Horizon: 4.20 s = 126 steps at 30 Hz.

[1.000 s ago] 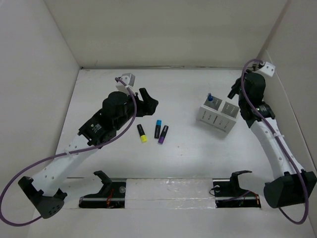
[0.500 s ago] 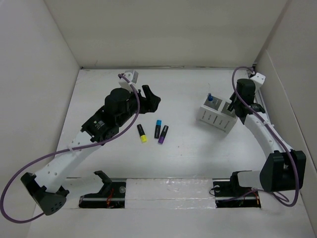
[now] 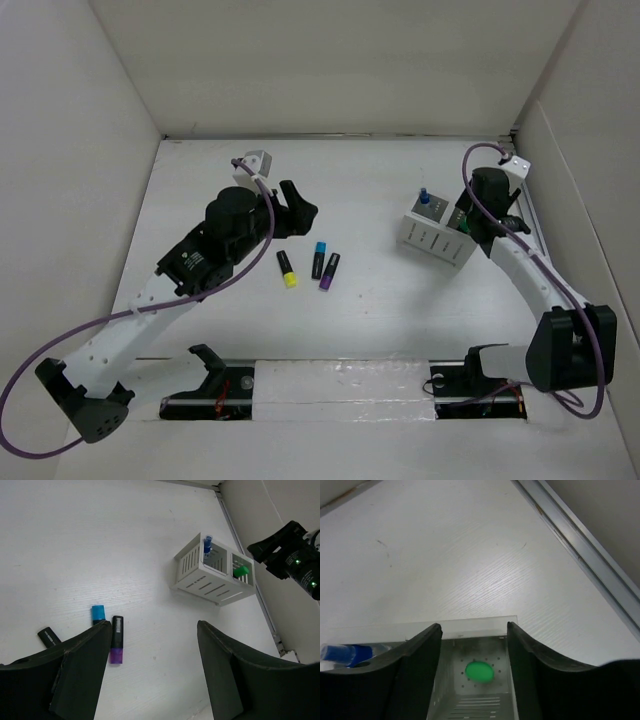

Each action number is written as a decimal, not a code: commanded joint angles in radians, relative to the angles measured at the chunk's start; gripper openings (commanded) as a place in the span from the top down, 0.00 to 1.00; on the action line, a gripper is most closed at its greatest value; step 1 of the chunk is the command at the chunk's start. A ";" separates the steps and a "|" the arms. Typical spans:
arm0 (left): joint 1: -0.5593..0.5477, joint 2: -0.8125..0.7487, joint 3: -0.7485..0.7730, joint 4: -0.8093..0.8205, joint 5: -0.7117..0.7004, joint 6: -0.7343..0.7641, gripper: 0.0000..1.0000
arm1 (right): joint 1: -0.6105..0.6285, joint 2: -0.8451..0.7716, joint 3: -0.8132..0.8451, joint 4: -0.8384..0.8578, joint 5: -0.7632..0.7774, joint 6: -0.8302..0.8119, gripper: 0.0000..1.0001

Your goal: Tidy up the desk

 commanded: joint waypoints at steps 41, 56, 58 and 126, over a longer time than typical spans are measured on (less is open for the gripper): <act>0.003 -0.186 -0.023 -0.060 -0.116 0.015 0.34 | 0.732 0.589 0.338 -0.143 -0.258 0.283 0.42; 0.003 -0.189 -0.018 -0.069 -0.137 0.062 0.33 | 0.732 0.638 0.338 -0.211 -0.183 0.366 0.59; 0.003 -0.189 -0.017 -0.069 -0.145 0.062 0.33 | 0.732 0.614 0.325 -0.222 -0.177 0.366 0.57; 0.003 -0.209 -0.040 -0.029 -0.139 0.088 0.33 | 0.715 0.684 0.451 -0.399 -0.183 0.499 0.40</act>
